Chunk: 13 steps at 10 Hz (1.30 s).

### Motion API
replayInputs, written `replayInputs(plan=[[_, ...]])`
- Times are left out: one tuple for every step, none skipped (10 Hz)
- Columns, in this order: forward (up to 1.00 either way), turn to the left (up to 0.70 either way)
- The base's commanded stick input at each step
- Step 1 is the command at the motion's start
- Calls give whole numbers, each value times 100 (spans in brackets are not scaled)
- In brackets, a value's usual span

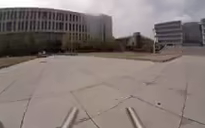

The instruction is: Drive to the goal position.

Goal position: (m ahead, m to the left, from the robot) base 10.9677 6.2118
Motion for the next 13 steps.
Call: replayInputs(plan=[[70, 0], [70, 0], [70, 0], [70, 0], [70, 0], [70, 0], [70, 0], [70, 0], [70, 0], [70, 0], [70, 0], [70, 0], [70, 0]])
